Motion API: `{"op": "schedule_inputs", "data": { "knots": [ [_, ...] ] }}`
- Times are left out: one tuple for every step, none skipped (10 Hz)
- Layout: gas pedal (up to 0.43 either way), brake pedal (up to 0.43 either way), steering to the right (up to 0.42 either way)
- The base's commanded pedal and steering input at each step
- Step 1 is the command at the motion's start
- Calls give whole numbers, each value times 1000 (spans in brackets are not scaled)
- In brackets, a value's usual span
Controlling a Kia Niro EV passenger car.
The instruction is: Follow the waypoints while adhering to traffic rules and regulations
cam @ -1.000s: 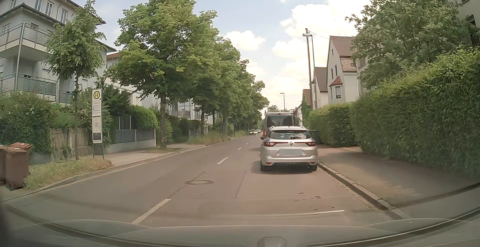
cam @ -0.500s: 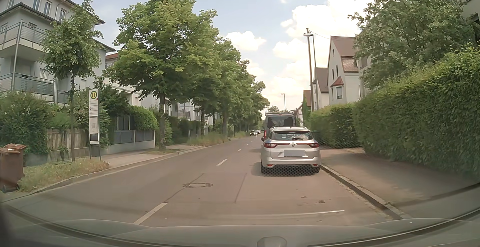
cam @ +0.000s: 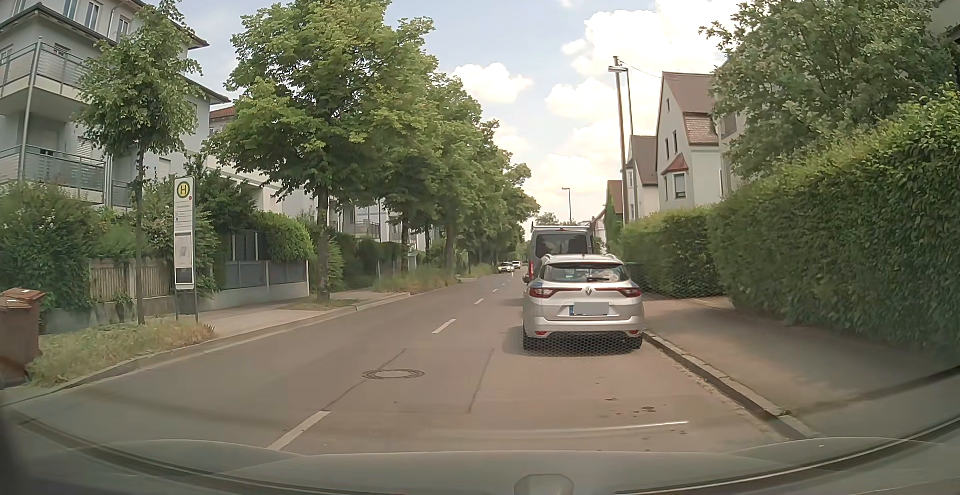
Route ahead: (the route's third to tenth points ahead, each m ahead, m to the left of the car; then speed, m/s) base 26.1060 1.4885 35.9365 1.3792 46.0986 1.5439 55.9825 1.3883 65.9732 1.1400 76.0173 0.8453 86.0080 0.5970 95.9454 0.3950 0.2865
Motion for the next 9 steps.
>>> {"op": "schedule_inputs", "data": {
  "knots": [
    [0, 134, -18],
    [0, 134, -17],
    [0, 134, -18],
    [0, 134, -18],
    [0, 140, -18],
    [0, 134, -17],
    [0, 134, -18],
    [0, 134, -18],
    [0, 134, -18]
  ]
}}
